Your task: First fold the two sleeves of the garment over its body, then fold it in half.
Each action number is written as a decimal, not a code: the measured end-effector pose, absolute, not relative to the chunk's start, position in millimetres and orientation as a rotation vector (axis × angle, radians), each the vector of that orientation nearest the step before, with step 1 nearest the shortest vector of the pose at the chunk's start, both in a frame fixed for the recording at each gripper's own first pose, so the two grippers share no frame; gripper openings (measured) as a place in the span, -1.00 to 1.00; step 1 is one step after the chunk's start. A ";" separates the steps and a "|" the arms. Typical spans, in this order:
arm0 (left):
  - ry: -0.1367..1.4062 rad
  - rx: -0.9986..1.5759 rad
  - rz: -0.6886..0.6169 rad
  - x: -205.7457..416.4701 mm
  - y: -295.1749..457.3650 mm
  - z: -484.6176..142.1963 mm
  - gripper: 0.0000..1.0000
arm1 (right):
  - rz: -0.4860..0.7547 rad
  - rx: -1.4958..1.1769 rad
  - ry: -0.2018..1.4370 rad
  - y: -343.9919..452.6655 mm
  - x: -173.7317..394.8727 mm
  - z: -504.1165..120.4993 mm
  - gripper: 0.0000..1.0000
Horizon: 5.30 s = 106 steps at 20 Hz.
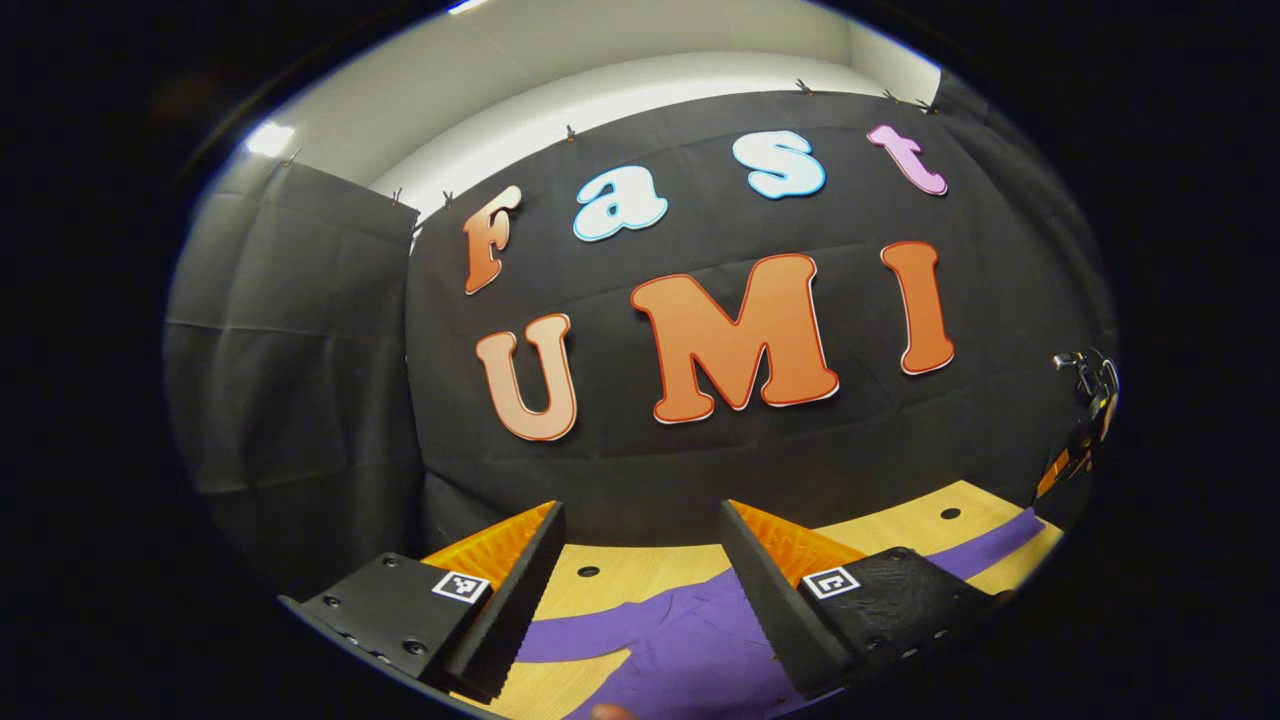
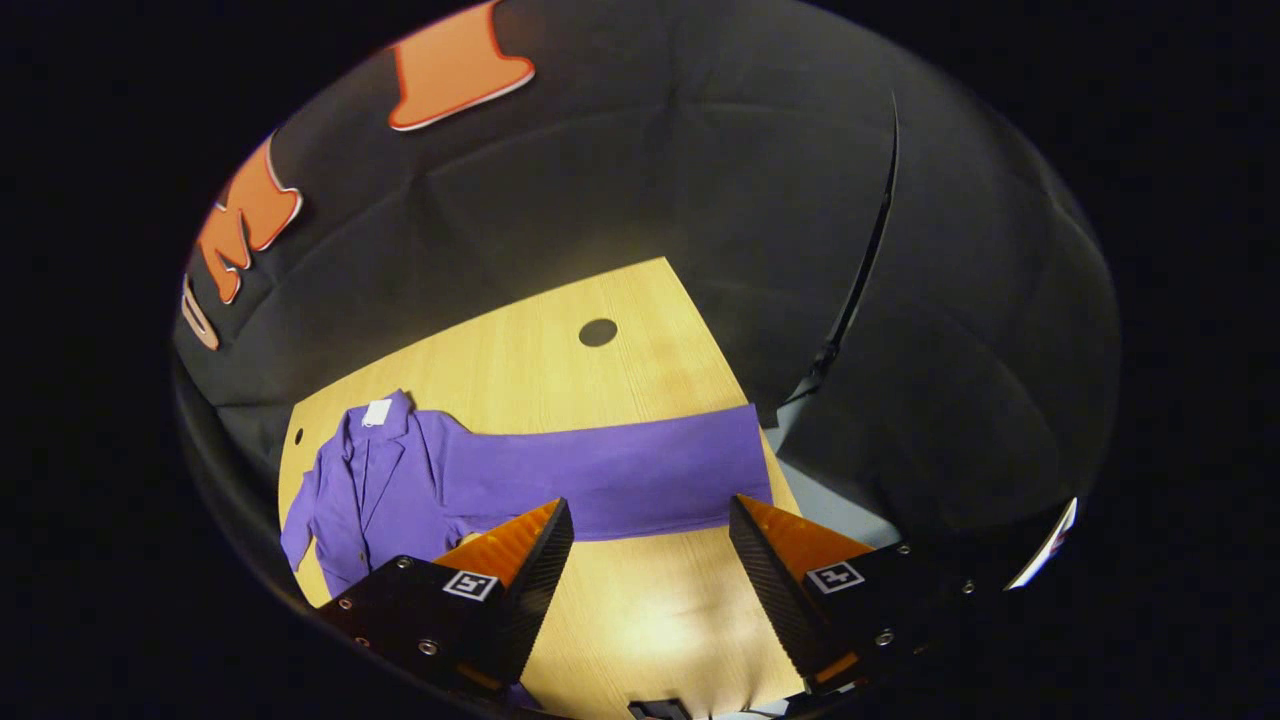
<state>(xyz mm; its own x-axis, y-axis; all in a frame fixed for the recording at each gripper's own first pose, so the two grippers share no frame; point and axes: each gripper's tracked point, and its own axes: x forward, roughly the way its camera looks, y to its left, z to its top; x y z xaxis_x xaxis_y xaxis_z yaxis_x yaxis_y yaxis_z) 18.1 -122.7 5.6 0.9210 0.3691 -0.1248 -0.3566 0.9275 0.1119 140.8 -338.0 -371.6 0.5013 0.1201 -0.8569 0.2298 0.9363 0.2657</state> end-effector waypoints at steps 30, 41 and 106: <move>0.353 0.183 0.367 39.9 -165.9 -51.4 0.96 | -0.121 0.304 1.414 -365.7 175.3 -523.4 -0.17; 0.326 0.169 0.367 27.4 -150.6 -47.9 1.00 | 0.016 0.453 1.262 -307.4 193.2 -427.6 -0.94; 0.760 -0.243 0.432 -17.4 241.2 -291.5 0.97 | 0.294 0.279 0.612 125.8 155.7 -111.7 0.44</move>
